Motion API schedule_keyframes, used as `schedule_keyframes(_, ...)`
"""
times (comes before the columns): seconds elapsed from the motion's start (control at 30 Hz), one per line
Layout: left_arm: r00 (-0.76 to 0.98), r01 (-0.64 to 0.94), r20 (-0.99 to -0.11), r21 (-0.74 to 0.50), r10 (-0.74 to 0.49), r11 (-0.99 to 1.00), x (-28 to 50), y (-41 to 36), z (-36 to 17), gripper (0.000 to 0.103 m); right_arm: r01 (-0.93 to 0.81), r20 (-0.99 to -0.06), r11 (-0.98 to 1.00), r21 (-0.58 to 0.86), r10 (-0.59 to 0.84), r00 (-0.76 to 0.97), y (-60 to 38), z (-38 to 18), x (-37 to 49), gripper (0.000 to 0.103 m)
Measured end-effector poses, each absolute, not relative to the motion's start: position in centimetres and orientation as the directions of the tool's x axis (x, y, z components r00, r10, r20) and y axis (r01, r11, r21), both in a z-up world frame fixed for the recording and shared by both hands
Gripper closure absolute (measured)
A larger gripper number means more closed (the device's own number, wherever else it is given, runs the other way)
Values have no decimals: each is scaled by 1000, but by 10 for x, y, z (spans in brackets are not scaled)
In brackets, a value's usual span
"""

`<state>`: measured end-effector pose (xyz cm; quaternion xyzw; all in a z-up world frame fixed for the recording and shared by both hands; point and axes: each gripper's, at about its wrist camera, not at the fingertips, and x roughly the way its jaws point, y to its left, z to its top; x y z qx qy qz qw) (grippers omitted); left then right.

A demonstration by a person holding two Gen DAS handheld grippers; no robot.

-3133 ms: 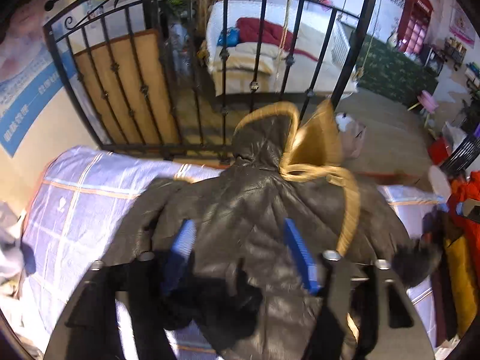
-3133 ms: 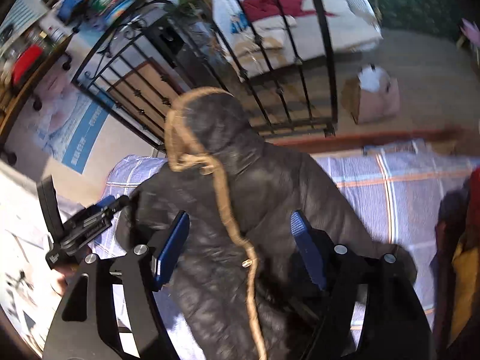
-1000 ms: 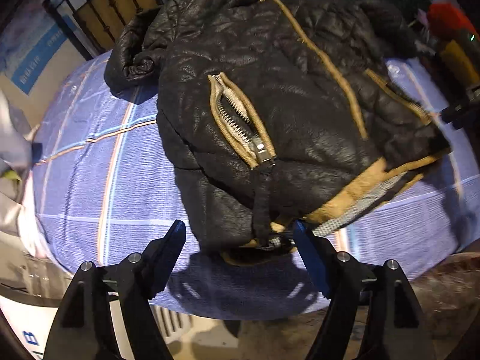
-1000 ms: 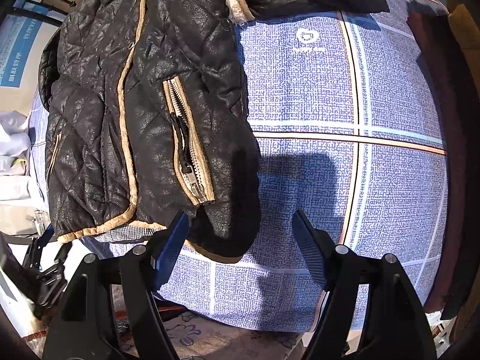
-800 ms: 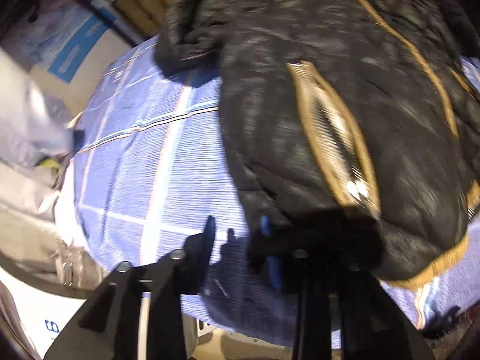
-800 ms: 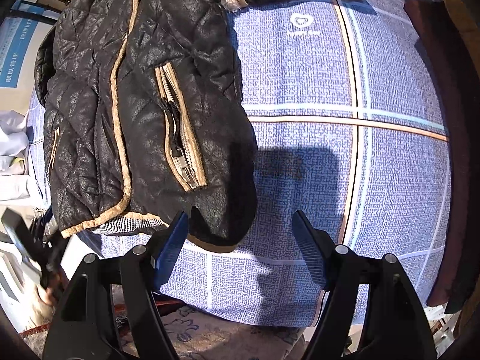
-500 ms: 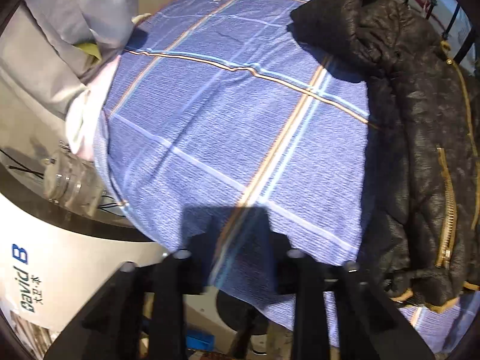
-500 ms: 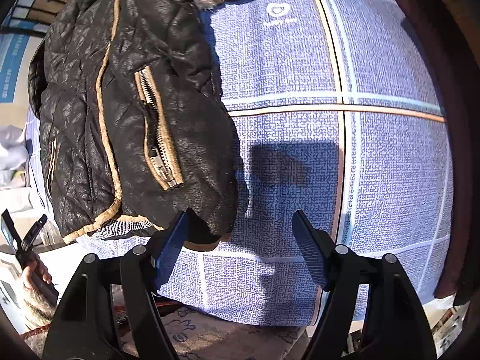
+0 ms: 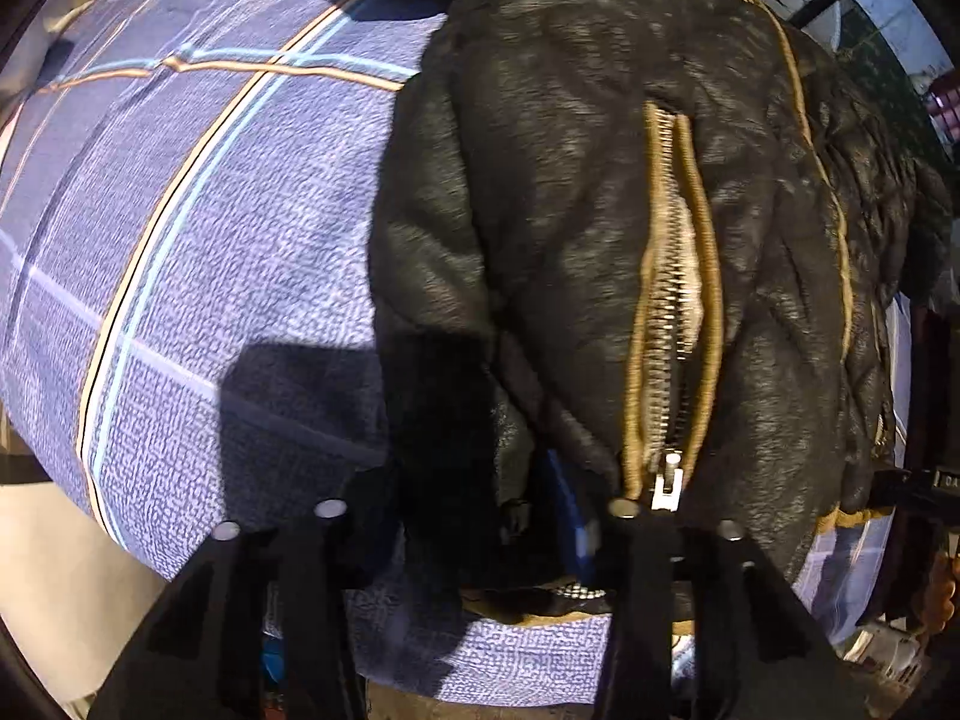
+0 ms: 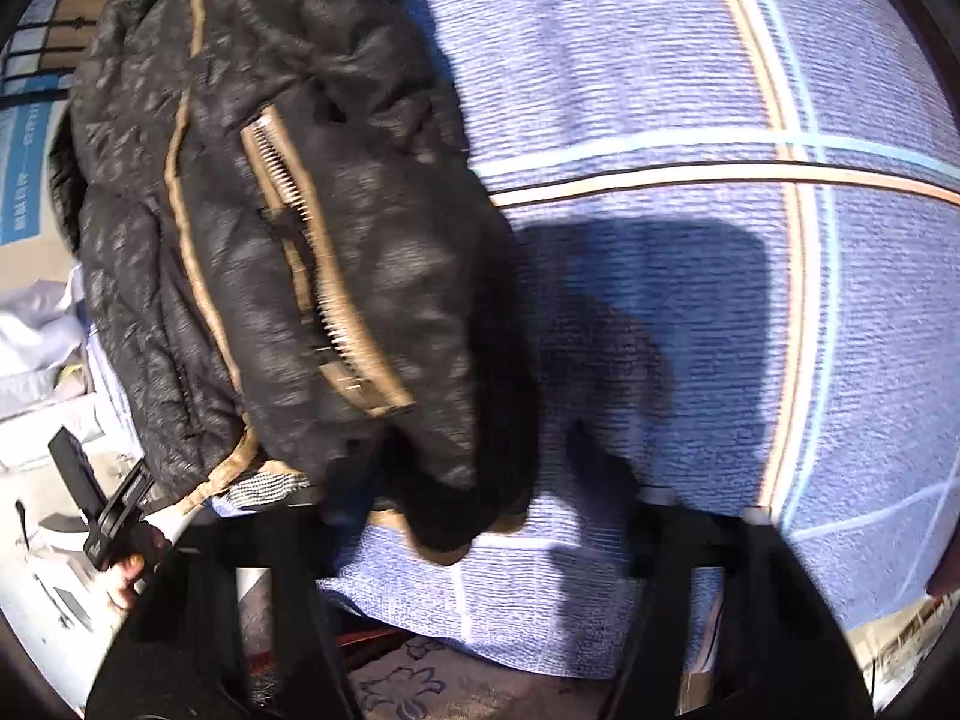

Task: Fold large clothes

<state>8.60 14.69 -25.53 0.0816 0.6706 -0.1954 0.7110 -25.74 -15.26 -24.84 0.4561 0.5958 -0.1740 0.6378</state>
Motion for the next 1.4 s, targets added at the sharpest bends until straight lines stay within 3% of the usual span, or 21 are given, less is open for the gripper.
schedule_keyframes(0.03, 28, 400, -984, -150, -175, 904, 86, 145, -249, 82, 758, -915, 526, 386, 325, 241, -150, -246, -257, 76)
schedule_keyframes(0.07, 30, 409, -981, -165, -194, 898, 86, 146, -240, 86, 749, -917, 538, 387, 311, 250, -147, -239, -257, 80)
schedule_keyframes(0.27, 114, 425, -944, -237, -311, 874, 84, 186, -163, 89, 631, -865, 592, 500, 314, 391, -127, -150, -275, 84)
schedule_keyframes(0.43, 87, 420, -953, -230, -291, 878, 77, 209, -159, 89, 591, -868, 638, 494, 327, 374, -123, -110, -303, 84)
schedule_keyframes(0.53, 43, 449, -977, -167, -207, 878, 68, 206, -181, 90, 605, -889, 652, 457, 349, 296, -101, -128, -297, 84)
schedule_keyframes(0.67, -20, 435, -996, -87, -87, 896, 60, 212, -228, 91, 652, -891, 632, 419, 425, 160, -78, -192, -308, 85)
schedule_keyframes(0.77, -36, 403, -996, -84, -76, 911, 72, 211, -239, 90, 690, -892, 618, 377, 444, 90, -89, -229, -311, 82)
schedule_keyframes(0.83, -9, 389, -997, -69, -71, 919, 80, 210, -224, 85, 737, -904, 589, 330, 422, 68, -104, -235, -313, 74)
schedule_keyframes(0.87, 39, 389, -998, -36, -56, 921, 87, 210, -212, 74, 748, -912, 592, 301, 408, 44, -107, -231, -311, 64)
schedule_keyframes(0.9, 94, 385, -995, -2, -42, 923, 94, 213, -199, 63, 747, -924, 609, 267, 381, 20, -112, -225, -310, 41)
schedule_keyframes(0.93, 145, 372, -989, 21, -36, 928, 100, 215, -187, 39, 736, -944, 636, 232, 330, 13, -118, -214, -309, 31)
schedule_keyframes(0.97, 192, 350, -981, 39, -31, 936, 107, 216, -175, 28, 725, -960, 657, 204, 279, 17, -120, -200, -308, 26)
schedule_keyframes(1.07, 246, 361, -966, 13, -82, 933, 130, 201, -151, 28, 686, -988, 713, 143, 148, 51, -132, -166, -289, 26)
schedule_keyframes(1.2, 272, 476, -952, 4, -143, 880, 129, 153, -145, 28, 604, -984, 778, 172, 104, 146, -135, -147, -241, 26)
schedule_keyframes(1.33, 201, 561, -961, -48, -192, 826, 103, 102, -160, 26, 448, -990, 889, 95, 38, 136, -97, -152, -182, 26)
schedule_keyframes(1.4, 158, 604, -977, -19, -143, 797, 83, 84, -184, 26, 394, -995, 917, 62, 28, 91, -80, -162, -168, 26)
